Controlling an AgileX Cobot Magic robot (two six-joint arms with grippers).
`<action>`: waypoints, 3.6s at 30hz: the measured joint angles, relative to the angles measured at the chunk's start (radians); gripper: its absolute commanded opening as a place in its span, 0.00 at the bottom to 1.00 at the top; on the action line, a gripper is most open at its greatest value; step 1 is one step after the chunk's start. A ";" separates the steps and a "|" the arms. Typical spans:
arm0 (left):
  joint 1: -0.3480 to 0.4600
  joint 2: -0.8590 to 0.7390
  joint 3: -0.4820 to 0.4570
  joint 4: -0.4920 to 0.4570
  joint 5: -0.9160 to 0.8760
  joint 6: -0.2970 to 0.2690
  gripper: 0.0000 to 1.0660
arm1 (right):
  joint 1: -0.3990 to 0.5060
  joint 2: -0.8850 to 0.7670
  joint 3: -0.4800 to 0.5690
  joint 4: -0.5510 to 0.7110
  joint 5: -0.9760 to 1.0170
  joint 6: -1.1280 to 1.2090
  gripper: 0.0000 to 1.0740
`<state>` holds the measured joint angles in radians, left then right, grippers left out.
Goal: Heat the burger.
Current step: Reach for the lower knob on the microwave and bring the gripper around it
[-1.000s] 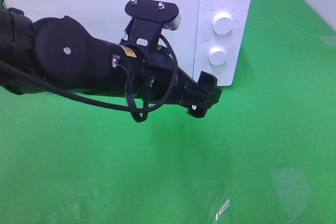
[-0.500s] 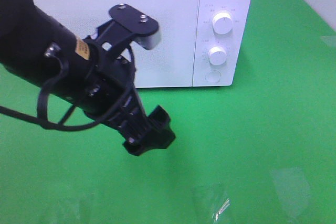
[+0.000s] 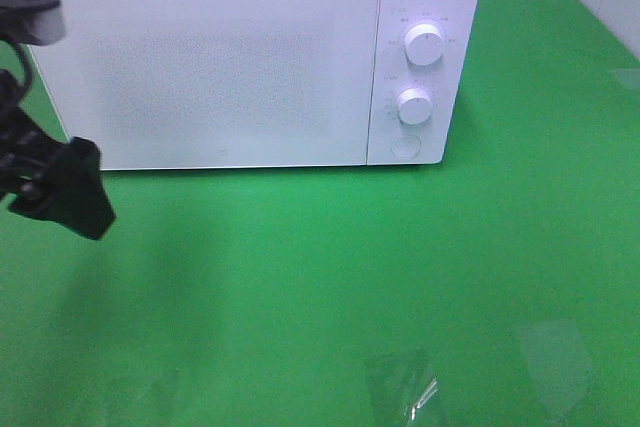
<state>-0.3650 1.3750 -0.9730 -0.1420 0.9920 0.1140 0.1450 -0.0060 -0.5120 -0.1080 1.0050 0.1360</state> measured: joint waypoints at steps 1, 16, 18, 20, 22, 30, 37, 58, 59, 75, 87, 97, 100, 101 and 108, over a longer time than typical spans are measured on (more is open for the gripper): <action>0.037 -0.025 0.000 0.007 0.020 -0.008 0.93 | 0.000 0.000 0.000 0.000 0.000 0.000 0.64; 0.361 -0.419 0.056 0.069 0.142 -0.057 0.93 | 0.000 0.000 0.000 0.000 0.000 0.000 0.64; 0.385 -0.492 0.105 0.076 0.129 -0.057 0.93 | 0.000 0.000 0.000 0.000 0.000 0.000 0.64; 0.401 -0.567 0.167 0.080 0.113 -0.058 0.93 | 0.000 0.000 0.000 0.000 0.000 0.000 0.64; 0.408 -0.653 0.219 0.081 0.105 -0.058 0.93 | 0.000 0.000 0.000 0.000 0.000 0.000 0.64; 0.411 -0.967 0.389 0.082 0.098 -0.055 0.93 | 0.000 0.000 0.000 0.000 0.000 0.000 0.64; 0.411 -1.163 0.471 0.093 0.064 -0.053 0.93 | 0.000 0.000 0.000 0.000 0.000 0.000 0.64; 0.411 -1.380 0.472 0.125 0.059 -0.028 0.93 | 0.000 0.000 0.000 0.000 0.000 0.000 0.63; 0.411 -1.380 0.472 0.125 0.059 -0.028 0.93 | 0.000 0.000 0.000 0.000 0.000 0.000 0.63; 0.411 -1.380 0.472 0.125 0.059 -0.028 0.93 | 0.000 0.000 0.000 0.000 0.000 0.000 0.63; 0.411 -1.380 0.472 0.125 0.059 -0.028 0.93 | 0.000 0.000 -0.007 0.000 -0.031 0.000 0.63; 0.411 -1.380 0.472 0.125 0.059 -0.028 0.93 | 0.000 0.095 0.013 -0.002 -0.321 0.000 0.68; 0.411 -1.380 0.472 0.125 0.059 -0.028 0.93 | 0.000 0.131 0.046 -0.002 -0.394 0.000 0.72; 0.411 -1.380 0.472 0.125 0.059 -0.028 0.93 | 0.000 0.155 0.066 -0.002 -0.443 0.000 0.72; 0.411 -1.380 0.472 0.125 0.059 -0.028 0.93 | 0.000 0.222 0.131 -0.003 -0.603 0.000 0.71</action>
<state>0.0460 -0.0050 -0.5010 -0.0170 1.0510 0.0860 0.1450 0.2160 -0.3810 -0.1110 0.4020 0.1360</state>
